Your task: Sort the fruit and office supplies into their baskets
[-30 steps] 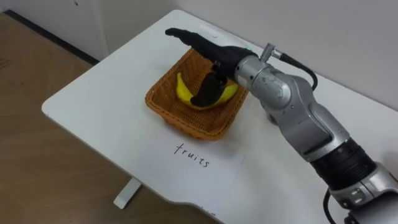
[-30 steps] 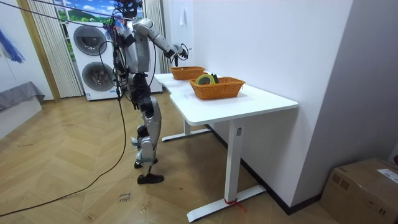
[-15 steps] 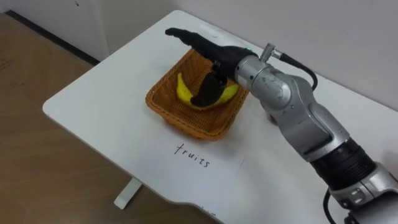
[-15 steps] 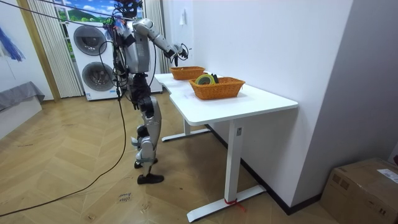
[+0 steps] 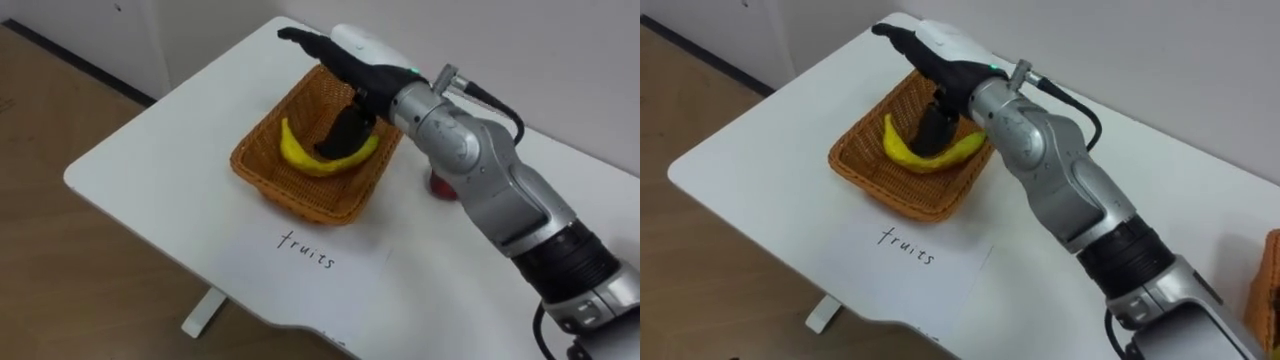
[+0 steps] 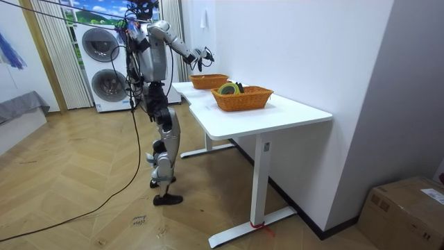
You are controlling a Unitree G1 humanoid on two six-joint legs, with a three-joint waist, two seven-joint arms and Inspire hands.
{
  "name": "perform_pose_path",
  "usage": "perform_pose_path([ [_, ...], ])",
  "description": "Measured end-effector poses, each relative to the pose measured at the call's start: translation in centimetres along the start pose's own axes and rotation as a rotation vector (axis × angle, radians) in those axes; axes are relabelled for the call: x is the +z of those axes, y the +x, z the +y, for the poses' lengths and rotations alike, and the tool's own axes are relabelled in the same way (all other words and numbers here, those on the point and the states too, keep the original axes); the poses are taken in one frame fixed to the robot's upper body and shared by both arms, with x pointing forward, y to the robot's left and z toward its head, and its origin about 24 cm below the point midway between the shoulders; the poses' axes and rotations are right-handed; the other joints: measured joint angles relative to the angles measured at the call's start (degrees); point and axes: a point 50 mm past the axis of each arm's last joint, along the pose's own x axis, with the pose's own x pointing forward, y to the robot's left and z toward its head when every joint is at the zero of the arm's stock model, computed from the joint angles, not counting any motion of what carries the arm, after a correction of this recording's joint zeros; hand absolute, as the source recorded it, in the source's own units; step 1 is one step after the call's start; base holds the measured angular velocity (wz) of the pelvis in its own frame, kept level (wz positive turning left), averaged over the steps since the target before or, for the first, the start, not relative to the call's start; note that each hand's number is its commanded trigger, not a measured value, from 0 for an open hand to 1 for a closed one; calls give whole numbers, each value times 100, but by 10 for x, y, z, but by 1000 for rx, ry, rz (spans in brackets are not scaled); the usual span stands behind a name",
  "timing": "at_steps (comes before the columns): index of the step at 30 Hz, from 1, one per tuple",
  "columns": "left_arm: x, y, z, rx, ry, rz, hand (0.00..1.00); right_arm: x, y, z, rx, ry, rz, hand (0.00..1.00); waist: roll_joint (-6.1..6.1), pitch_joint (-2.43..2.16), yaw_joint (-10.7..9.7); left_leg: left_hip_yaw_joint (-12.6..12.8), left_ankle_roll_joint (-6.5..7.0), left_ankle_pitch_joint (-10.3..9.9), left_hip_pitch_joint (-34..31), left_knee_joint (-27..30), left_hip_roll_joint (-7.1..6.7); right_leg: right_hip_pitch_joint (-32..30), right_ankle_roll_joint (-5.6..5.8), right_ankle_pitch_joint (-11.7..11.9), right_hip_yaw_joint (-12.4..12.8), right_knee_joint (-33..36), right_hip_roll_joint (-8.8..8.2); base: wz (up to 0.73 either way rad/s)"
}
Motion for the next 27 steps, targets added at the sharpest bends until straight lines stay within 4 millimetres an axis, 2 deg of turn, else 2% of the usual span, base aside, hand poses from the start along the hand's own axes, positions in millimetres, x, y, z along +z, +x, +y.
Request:
perform_pose_path([
  [3, 5, -2, -1, 3, 12, -30, 0, -13, -2, -9, -60, 69, 41, 0, 97, 16, -151, 20, 16, 8, 0, 35, -31, 4, 14, -8, 44, 13, -28, 3],
  [5, 14, -4, 1, 10, 9, -65, 0, -17, -4, -19, -113, 153, 45, 0, 182, -7, -235, 18, 32, 18, 13, 35, -52, 12, 24, -14, 91, 12, -47, -5],
  [8, 20, -4, 3, 18, 8, -92, 0, -19, -6, -22, -144, 239, 38, 0, 286, -31, -356, 21, 41, 23, 111, -5, -56, 104, 39, -24, 110, 13, -54, 0],
  [11, 22, -4, -1, 6, 4, -96, 0, -22, -8, -27, -184, 310, 36, 0, 320, -61, -478, 12, 41, 22, 155, -10, -54, 151, 40, -25, 97, 13, -52, 0],
  [17, 23, -5, -5, -31, 30, -76, 0, -29, -13, -38, -307, 354, 62, 0, 403, -82, -609, 59, 41, 22, 209, 27, -54, 197, 40, -24, 80, 17, -57, 0],
  [23, 24, -5, -9, -43, 41, -71, 0, -40, -17, -32, -339, 388, 108, 0, 576, -67, -731, 81, 47, 16, 278, 53, -57, 299, 40, -24, 112, 20, -62, -1],
  [27, 24, -5, -11, -59, 40, -67, 0, -53, -24, -23, -331, 439, 156, 0, 612, -73, -765, 143, 47, 16, 298, 53, -53, 302, 40, -24, 181, 21, -64, -9],
])
